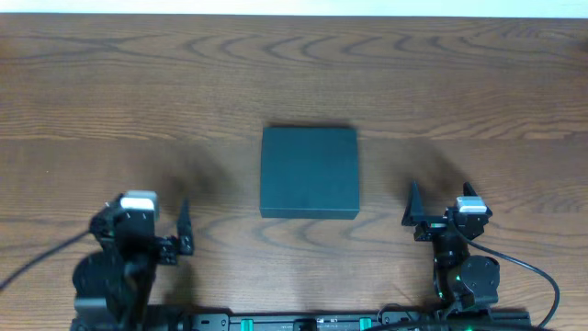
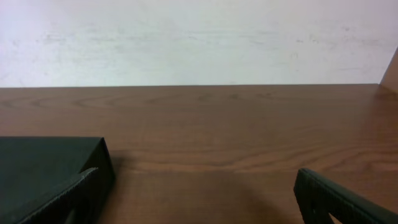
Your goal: Pack container
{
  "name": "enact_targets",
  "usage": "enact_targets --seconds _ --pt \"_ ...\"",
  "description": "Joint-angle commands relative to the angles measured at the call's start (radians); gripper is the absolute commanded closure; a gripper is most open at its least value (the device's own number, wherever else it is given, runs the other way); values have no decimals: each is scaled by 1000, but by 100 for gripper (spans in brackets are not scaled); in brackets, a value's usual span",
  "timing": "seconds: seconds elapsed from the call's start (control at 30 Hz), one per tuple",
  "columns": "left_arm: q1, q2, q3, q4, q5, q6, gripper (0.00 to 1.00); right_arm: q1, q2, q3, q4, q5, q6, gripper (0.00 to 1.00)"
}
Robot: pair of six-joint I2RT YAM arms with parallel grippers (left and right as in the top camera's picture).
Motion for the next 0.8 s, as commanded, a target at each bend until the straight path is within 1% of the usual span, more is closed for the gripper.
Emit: enact_targets --seconds 0.0,0.17,0.2,0.33,0.4,0.5,0.53,0.67,0.77 --pt "-40 -98 -100 55 90 -64 1 -2 -9 -3 -2 14 17 1" --pt "-52 -226 -309 332 66 -65 2 -2 -9 -3 -2 14 17 1" --pt "-52 -221 -349 407 63 -64 1 -2 -9 -3 -2 14 17 1" --pt "-56 -224 -456 582 40 -59 2 -2 -9 -3 -2 14 17 1" --pt "-59 -224 -514 644 37 -42 2 -2 -9 -3 -2 14 17 1" --pt "-61 -224 -573 656 43 -42 2 -2 -9 -3 -2 14 17 1" --pt "-64 -224 -571 618 48 -42 2 -2 -9 -3 -2 14 17 1" --pt "-79 -224 -571 563 93 -38 2 -2 -9 -3 -2 14 17 1" --pt "-93 -224 -571 564 118 -39 2 -2 -9 -3 -2 14 17 1"
